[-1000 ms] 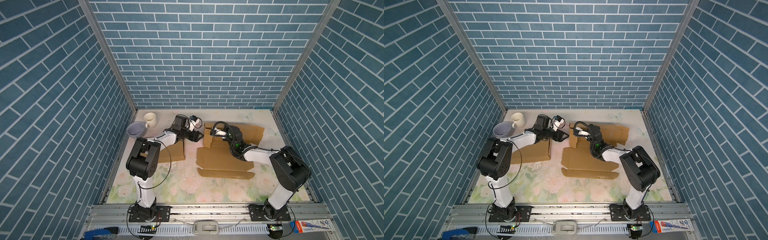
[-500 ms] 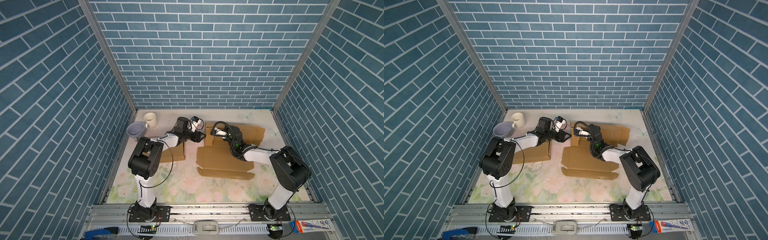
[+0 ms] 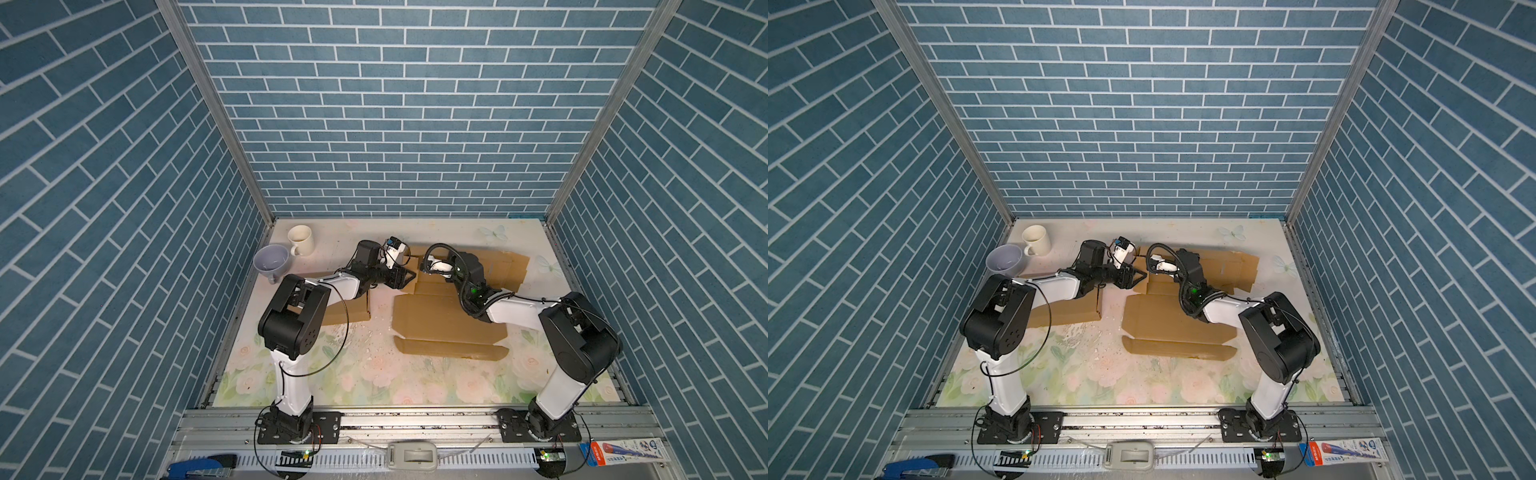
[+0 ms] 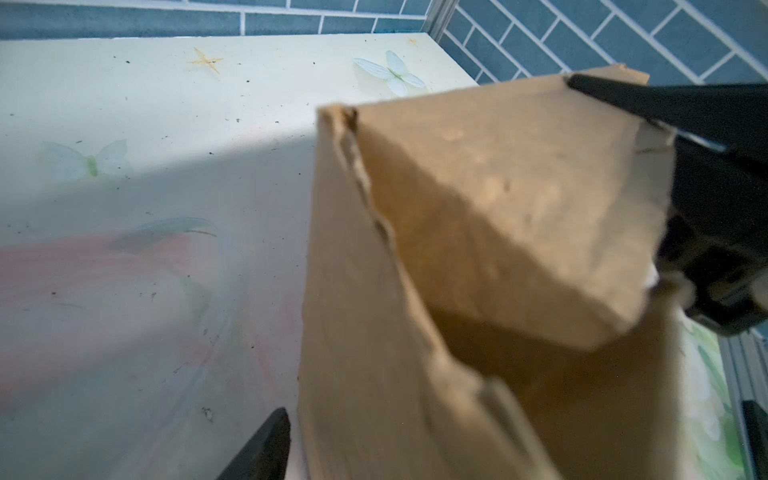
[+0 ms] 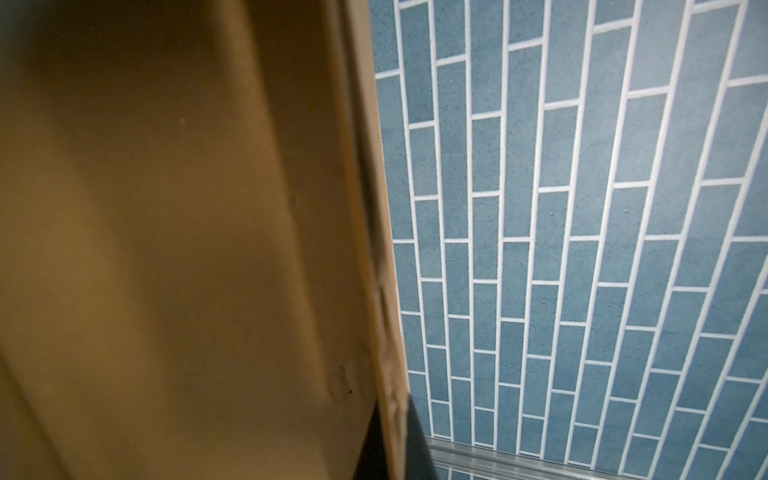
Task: Fold the paper box
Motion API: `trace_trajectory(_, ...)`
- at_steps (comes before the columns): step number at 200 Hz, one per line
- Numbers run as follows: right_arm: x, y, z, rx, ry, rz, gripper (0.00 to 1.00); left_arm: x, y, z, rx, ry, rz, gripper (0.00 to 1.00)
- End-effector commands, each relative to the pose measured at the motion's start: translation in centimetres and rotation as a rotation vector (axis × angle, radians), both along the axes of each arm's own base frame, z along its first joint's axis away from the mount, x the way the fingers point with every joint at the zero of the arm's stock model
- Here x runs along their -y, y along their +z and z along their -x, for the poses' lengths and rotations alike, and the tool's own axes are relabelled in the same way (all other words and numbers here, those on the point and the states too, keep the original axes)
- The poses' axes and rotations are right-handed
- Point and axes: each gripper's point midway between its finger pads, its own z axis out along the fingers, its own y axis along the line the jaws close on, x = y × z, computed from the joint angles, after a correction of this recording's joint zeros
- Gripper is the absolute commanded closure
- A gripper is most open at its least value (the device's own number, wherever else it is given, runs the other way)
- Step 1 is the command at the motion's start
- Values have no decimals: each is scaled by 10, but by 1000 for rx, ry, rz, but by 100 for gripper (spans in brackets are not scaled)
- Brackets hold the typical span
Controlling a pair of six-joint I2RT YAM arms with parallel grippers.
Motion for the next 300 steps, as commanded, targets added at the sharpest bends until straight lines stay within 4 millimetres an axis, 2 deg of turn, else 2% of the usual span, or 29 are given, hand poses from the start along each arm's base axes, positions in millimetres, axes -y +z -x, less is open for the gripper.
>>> trace_trajectory(1,-13,-11,5,-47,38,-14,100,-1,1,-7,27,44,-12,44)
trace_trajectory(35,-15,-13,8,-49,36,-12,100,-4,-3,-18,67,182,-28,46)
trace_trajectory(66,-19,-16,11,-51,35,-8,100,5,-10,-18,116,261,-73,49)
trace_trajectory(110,-21,-16,14,-50,33,-12,100,-4,-17,-24,170,419,-181,70)
trace_trajectory(166,-25,-16,15,-59,26,-52,100,-6,-24,-25,171,547,-204,97)
trace_trajectory(188,-26,-9,16,-75,16,-101,100,-3,-27,-23,184,565,-229,100)
trace_trajectory(197,-26,-6,16,-90,8,-125,92,-3,-28,-22,191,576,-238,100)
trace_trajectory(225,-30,-1,30,-209,27,-233,56,-11,-27,-18,215,640,-253,100)
trace_trajectory(245,-28,2,46,-322,27,-331,24,-14,-24,-14,232,663,-239,100)
trace_trajectory(278,-20,14,83,-558,21,-494,21,-19,-26,-6,255,685,-248,100)
trace_trajectory(291,-14,28,96,-621,15,-601,21,-22,-29,-2,258,697,-251,100)
trace_trajectory(300,-4,45,99,-658,-16,-732,21,-23,-30,1,259,701,-261,100)
